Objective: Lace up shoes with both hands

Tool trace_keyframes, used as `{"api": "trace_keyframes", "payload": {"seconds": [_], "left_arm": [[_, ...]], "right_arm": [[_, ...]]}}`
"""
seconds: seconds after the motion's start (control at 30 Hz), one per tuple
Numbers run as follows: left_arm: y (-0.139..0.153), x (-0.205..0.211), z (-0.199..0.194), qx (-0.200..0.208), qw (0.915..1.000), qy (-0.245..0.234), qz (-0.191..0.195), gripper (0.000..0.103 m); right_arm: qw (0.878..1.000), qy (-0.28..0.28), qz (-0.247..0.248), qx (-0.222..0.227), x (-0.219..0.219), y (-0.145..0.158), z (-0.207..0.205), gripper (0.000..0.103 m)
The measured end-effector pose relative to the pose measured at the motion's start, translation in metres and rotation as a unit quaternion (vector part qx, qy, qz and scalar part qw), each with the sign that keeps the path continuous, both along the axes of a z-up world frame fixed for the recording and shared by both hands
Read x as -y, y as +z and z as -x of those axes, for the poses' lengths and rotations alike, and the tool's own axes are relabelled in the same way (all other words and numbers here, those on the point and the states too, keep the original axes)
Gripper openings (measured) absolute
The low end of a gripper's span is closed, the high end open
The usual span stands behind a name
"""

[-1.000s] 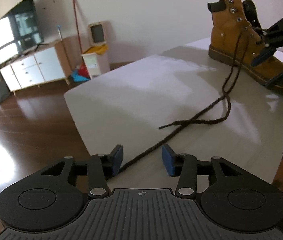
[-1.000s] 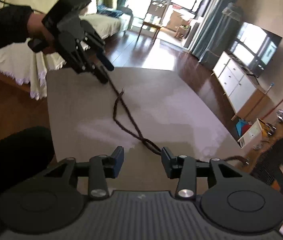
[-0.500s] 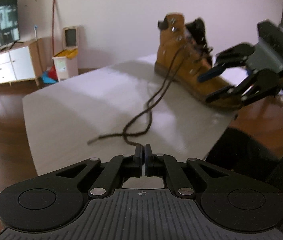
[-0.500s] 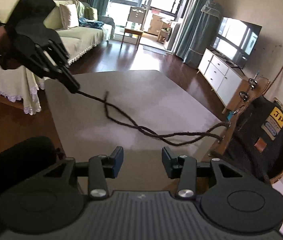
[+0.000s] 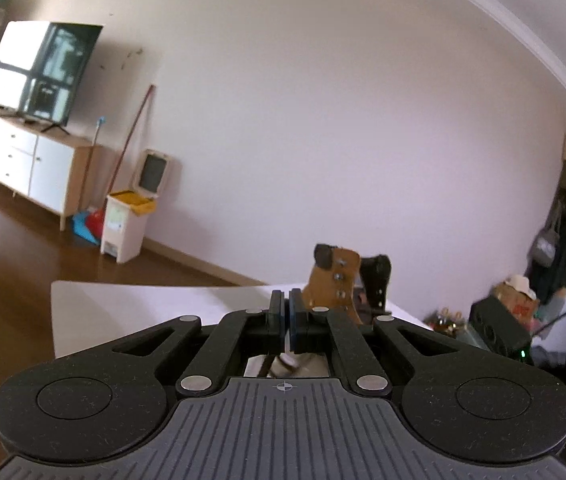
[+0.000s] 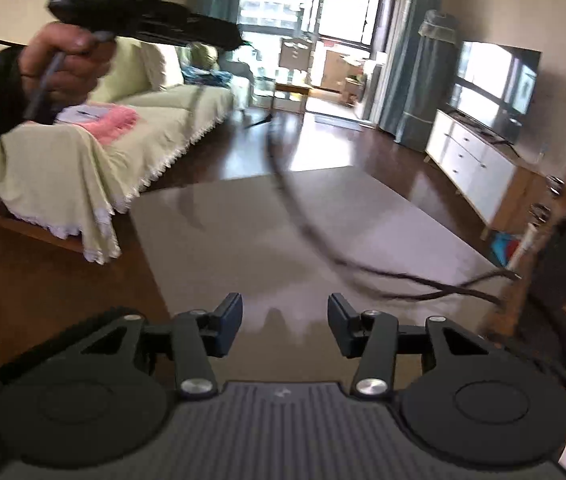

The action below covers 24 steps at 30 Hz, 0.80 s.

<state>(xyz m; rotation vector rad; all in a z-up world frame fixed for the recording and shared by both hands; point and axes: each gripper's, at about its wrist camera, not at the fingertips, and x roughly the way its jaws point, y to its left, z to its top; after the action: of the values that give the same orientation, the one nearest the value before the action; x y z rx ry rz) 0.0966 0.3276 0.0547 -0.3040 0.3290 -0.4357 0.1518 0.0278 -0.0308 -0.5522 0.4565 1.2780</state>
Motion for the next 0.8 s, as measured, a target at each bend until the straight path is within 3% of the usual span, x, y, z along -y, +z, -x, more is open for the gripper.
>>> {"api": "trace_keyframes", "payload": {"seconds": [0.13, 0.23, 0.37, 0.47, 0.53, 0.63, 0.8], "left_arm": [[-0.002, 0.008, 0.001, -0.012, 0.9999, -0.012, -0.002, 0.002], [0.003, 0.005, 0.007, 0.002, 0.9996, -0.015, 0.023, 0.002], [0.011, 0.011, 0.008, 0.007, 0.9999, -0.013, 0.003, 0.002], [0.006, 0.016, 0.007, -0.012, 0.9996, -0.009, -0.023, 0.002], [0.001, 0.018, 0.005, -0.021, 0.9994, -0.011, -0.024, 0.002], [-0.004, 0.018, 0.004, -0.027, 0.9993, -0.016, -0.02, 0.002], [-0.002, 0.02, 0.002, -0.02, 0.9996, -0.02, -0.007, 0.002]], "right_arm": [[1.0, 0.029, 0.003, 0.0, -0.007, 0.001, 0.002, 0.051], [0.997, 0.074, 0.006, 0.008, -0.016, 0.0, 0.005, 0.052], [0.994, 0.108, 0.003, 0.013, -0.035, 0.002, 0.007, 0.051], [0.995, 0.053, -0.052, 0.073, -0.03, 0.015, 0.007, 0.049], [0.994, 0.024, -0.093, 0.058, -0.018, 0.03, -0.003, 0.054], [0.995, 0.001, -0.081, 0.061, -0.008, 0.03, -0.01, 0.057], [0.998, 0.02, -0.048, 0.04, -0.006, 0.014, -0.005, 0.057]]}}
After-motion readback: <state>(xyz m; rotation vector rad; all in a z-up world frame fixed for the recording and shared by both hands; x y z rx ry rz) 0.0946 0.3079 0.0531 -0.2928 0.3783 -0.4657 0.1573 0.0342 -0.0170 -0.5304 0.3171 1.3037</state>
